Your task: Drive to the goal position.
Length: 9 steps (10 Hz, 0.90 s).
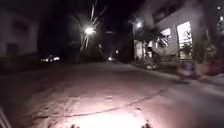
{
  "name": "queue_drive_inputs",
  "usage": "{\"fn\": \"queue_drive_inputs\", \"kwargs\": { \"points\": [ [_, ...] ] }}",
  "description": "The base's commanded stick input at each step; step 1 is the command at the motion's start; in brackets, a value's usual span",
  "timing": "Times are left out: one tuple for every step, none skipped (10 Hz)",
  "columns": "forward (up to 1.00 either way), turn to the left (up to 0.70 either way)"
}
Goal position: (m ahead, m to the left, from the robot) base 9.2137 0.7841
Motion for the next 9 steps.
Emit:
{"fn": "queue_drive_inputs", "kwargs": {
  "points": [
    [0.85,0.00],
    [0.85,0.00],
    [0.85,0.00],
    [0.85,0.00],
    [0.85,0.00],
    [0.85,0.00],
    [0.85,0.00],
    [0.85,0.00],
    [0.85,0.00]
  ]
}}
